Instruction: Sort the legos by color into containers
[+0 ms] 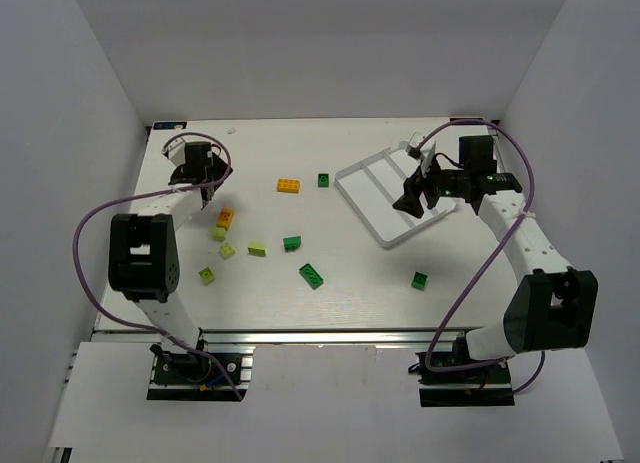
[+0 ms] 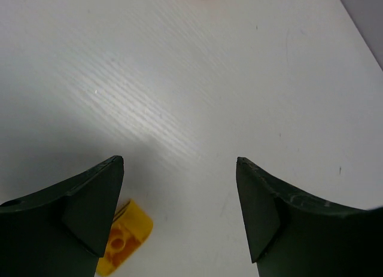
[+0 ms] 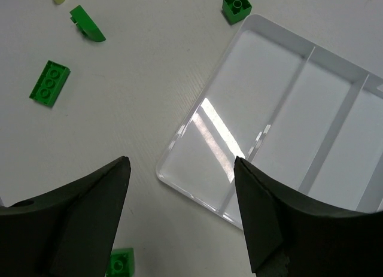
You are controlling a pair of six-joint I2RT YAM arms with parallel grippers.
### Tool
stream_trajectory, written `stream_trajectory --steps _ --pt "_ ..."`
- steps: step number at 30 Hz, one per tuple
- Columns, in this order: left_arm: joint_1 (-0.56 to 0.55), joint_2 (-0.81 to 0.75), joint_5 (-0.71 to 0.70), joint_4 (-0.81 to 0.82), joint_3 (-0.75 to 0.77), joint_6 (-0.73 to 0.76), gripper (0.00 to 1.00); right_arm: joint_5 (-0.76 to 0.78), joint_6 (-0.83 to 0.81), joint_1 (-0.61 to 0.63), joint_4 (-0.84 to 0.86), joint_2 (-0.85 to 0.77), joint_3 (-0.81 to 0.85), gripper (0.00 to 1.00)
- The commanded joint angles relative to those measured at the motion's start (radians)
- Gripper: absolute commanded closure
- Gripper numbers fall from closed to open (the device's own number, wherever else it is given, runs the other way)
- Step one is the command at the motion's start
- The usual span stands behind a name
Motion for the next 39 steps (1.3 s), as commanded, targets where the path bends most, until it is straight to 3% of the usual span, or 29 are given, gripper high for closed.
stream_trajectory --steps 1,4,8,15,31,39 --pt "0.021 0.077 -0.089 0.115 0.139 -0.021 0.14 -0.022 0.001 0.004 0.047 0.018 0.011 0.24" --pt "0.031 0.201 -0.103 0.008 0.264 -0.045 0.14 -0.017 0.001 0.005 0.05 0.044 0.021 0.23" --pt "0.05 0.355 -0.114 -0.167 0.541 -0.107 0.14 -0.014 -0.002 0.005 0.057 0.077 0.044 0.23" --pt "0.071 0.515 -0.126 -0.333 0.755 -0.154 0.14 -0.002 0.012 0.004 0.071 0.141 0.1 0.23" --pt "0.108 0.684 -0.043 -0.211 0.905 -0.197 0.07 0.015 0.003 0.004 0.03 0.218 0.169 0.22" --pt "0.126 0.74 -0.028 -0.204 0.938 -0.292 0.05 0.027 0.009 0.004 0.025 0.21 0.166 0.23"
